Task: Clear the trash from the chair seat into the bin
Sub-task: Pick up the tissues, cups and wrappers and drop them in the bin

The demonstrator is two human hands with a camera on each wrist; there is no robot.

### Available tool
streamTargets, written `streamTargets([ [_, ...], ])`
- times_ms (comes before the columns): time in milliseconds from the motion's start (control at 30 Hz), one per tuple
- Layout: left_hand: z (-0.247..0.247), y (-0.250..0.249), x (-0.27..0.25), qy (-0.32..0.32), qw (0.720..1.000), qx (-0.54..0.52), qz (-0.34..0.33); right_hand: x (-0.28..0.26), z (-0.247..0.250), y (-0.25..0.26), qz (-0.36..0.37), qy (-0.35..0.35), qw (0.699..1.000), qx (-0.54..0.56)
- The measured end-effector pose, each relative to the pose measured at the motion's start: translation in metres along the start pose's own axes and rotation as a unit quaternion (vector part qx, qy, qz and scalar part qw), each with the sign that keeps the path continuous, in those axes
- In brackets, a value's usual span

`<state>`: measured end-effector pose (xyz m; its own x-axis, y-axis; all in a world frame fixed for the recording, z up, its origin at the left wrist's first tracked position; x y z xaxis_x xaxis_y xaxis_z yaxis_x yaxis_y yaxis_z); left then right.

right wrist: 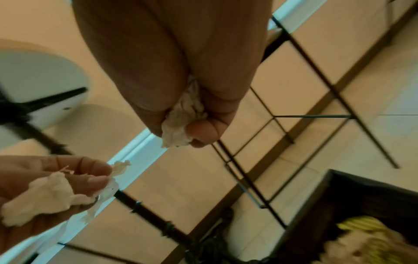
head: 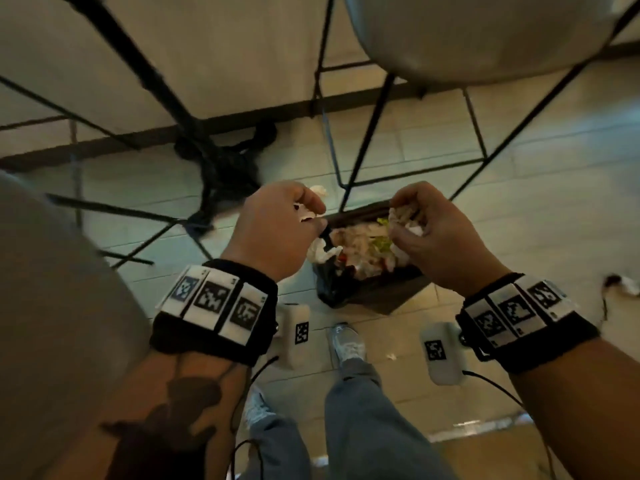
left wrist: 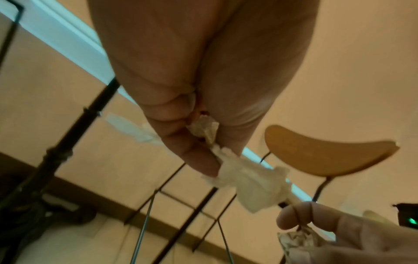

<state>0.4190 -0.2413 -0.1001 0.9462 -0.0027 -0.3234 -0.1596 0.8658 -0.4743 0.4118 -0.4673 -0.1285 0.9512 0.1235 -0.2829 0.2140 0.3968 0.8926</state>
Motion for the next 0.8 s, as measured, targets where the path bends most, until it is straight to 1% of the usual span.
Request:
streamTargets([
  [133, -0.097, -0.024, 0.055, 0.082, 0.996, 0.022, -0.013, 0.022, 0.039, -0.102, -0.093, -0.063, 0.994, -0.013],
  [233, -0.167, -0.025, 0.084, 0.127, 0.991, 0.032, 0.004, 0.037, 0.048, -0.178, -0.184, -0.083, 0.979, 0.038],
  [300, -0.21, -0.017, 0.098, 0.159, 0.986, 0.057, 0.016, 0.043, 0.045, -0.219, -0.238, -0.098, 0.96, 0.111],
  [367, -0.243, -0.009, 0.107, 0.198, 0.979, 0.045, 0.02, 0.051, 0.038, -0.247, -0.273, -0.115, 0.94, 0.171],
  [400, -0.256, -0.005, 0.108, 0.224, 0.974, 0.031, 0.022, 0.054, 0.033, -0.257, -0.297, -0.124, 0.924, 0.206],
  [433, -0.266, -0.002, 0.108, 0.249, 0.968, 0.029, 0.024, 0.056, 0.026, -0.265, -0.331, -0.129, 0.902, 0.246],
  [467, -0.274, 0.004, 0.107, 0.269, 0.962, 0.041, 0.029, 0.056, 0.019, -0.273, -0.369, -0.128, 0.874, 0.287],
  [500, -0.278, 0.01, 0.103, 0.283, 0.957, 0.057, 0.034, 0.055, 0.014, -0.278, -0.394, -0.124, 0.854, 0.317],
  [533, -0.28, 0.016, 0.099, 0.294, 0.952, 0.07, 0.047, 0.054, 0.012, -0.281, -0.409, -0.117, 0.843, 0.33],
  [600, -0.277, 0.032, 0.089, 0.298, 0.949, 0.066, 0.083, 0.05, 0.008, -0.285, -0.429, -0.11, 0.833, 0.332],
  [667, -0.263, 0.046, 0.079, 0.287, 0.95, 0.053, 0.112, 0.043, 0.004, -0.287, -0.442, -0.111, 0.836, 0.304],
  [733, -0.241, 0.055, 0.067, 0.276, 0.951, 0.046, 0.132, 0.036, -0.002, -0.277, -0.438, -0.096, 0.856, 0.259],
  [800, -0.215, 0.058, 0.053, 0.26, 0.955, 0.024, 0.143, 0.031, -0.01, -0.255, -0.425, -0.067, 0.875, 0.222],
])
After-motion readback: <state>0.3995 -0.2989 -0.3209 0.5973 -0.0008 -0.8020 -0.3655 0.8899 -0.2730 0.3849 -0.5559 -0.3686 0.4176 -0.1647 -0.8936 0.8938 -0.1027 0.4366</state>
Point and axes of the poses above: each hand's wrist, its own x-axis towards the middle knuckle, its own z-axis out of the back of the hand, y = z × x, the point moved 6 cm from there along x, towards the middle knuckle, and after that the axes turned 14 degrees about x, right-handed, at the moved point
